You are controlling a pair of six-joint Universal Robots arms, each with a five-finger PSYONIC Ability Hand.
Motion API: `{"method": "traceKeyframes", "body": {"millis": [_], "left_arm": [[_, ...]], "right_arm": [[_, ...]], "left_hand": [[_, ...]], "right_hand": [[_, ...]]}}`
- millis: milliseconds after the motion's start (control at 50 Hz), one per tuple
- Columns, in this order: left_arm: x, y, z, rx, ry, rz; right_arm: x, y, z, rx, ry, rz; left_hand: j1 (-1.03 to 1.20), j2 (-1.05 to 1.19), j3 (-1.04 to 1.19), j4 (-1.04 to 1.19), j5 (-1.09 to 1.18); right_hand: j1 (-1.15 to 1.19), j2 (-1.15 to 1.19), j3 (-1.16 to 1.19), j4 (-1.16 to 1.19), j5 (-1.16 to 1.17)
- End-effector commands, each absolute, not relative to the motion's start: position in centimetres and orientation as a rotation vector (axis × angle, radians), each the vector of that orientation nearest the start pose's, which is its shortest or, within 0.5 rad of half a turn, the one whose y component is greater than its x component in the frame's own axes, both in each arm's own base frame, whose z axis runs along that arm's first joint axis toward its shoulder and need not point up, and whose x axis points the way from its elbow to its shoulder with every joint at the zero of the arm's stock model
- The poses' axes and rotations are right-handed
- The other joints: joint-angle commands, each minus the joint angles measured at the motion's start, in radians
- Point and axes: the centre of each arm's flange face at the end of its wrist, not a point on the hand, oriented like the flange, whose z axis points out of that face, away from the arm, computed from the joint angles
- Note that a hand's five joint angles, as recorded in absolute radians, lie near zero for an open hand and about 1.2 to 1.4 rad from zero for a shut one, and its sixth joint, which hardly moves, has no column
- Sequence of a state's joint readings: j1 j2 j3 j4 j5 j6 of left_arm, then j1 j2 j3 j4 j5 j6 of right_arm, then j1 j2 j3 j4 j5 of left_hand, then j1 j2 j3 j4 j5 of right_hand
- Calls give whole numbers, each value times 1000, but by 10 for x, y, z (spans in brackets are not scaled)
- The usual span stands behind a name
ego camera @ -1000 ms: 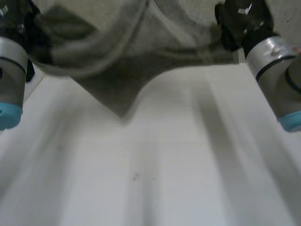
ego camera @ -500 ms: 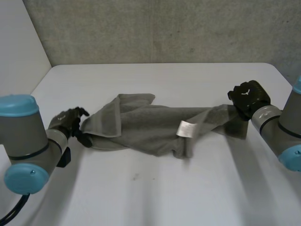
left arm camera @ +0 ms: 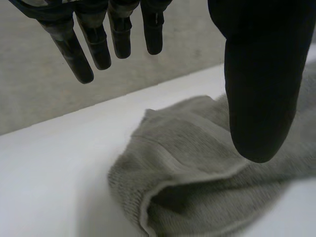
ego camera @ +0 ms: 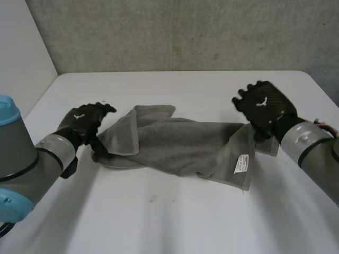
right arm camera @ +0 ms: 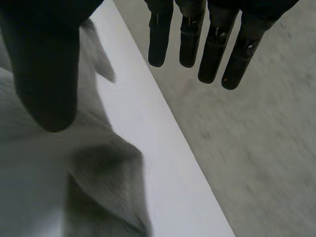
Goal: Fold the towel.
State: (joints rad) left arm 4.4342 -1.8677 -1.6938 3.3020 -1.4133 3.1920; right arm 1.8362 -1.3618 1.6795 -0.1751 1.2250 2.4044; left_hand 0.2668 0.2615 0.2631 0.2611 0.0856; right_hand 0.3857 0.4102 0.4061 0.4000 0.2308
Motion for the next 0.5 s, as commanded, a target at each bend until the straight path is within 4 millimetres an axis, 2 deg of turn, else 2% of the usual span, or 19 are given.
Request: {"method": "traceKeyframes", "body": {"millis": [20,40,80,160,260,300,360,400,420,460,480,500], "left_arm": [[-238,-266,179,992,2428,-2031],[-238,-266,179,992,2427,-2031],[-240,-264,176,1055,2345,-2048],[-243,-262,175,1108,2284,-2066],[-248,-258,168,1202,2258,-2068],[-249,-257,167,1235,2249,-2073],[-252,-254,165,1301,2233,-2077],[-254,-250,161,1375,2225,-2080],[-254,-250,161,1376,2225,-2080],[-256,-249,159,1432,2201,-2085],[-256,-249,159,1432,2201,-2085],[-257,-249,158,1445,2193,-2081]], "right_arm": [[240,-229,194,-1694,1786,-1939],[240,-228,194,-1695,1786,-1938],[240,-215,179,-1803,1727,-1876],[239,-208,170,-1837,1697,-1834],[238,-214,154,-1826,1713,-1807],[240,-225,141,-1825,1715,-1824],[240,-231,136,-1821,1716,-1846],[241,-247,130,-1792,1755,-1902],[241,-248,130,-1792,1756,-1902],[240,-261,123,-1734,1851,-1910],[240,-261,122,-1734,1851,-1910],[239,-266,122,-1707,1879,-1913]], "left_hand": [[32,37,36,38,39],[32,37,36,38,39],[38,43,41,43,44],[41,46,44,46,47],[47,52,50,52,53],[49,55,53,55,56],[52,58,56,58,59],[67,72,71,73,74],[67,72,71,73,74],[114,119,117,119,120],[114,119,118,120,121],[137,143,141,143,144]], "right_hand": [[46,21,25,32,26],[46,21,25,31,26],[43,18,22,29,23],[46,21,25,31,26],[69,45,49,55,50],[122,97,101,107,102],[193,168,172,178,173],[365,340,344,350,345],[366,341,345,351,346],[754,730,734,740,735],[756,732,736,742,737],[936,912,916,922,917]]}}
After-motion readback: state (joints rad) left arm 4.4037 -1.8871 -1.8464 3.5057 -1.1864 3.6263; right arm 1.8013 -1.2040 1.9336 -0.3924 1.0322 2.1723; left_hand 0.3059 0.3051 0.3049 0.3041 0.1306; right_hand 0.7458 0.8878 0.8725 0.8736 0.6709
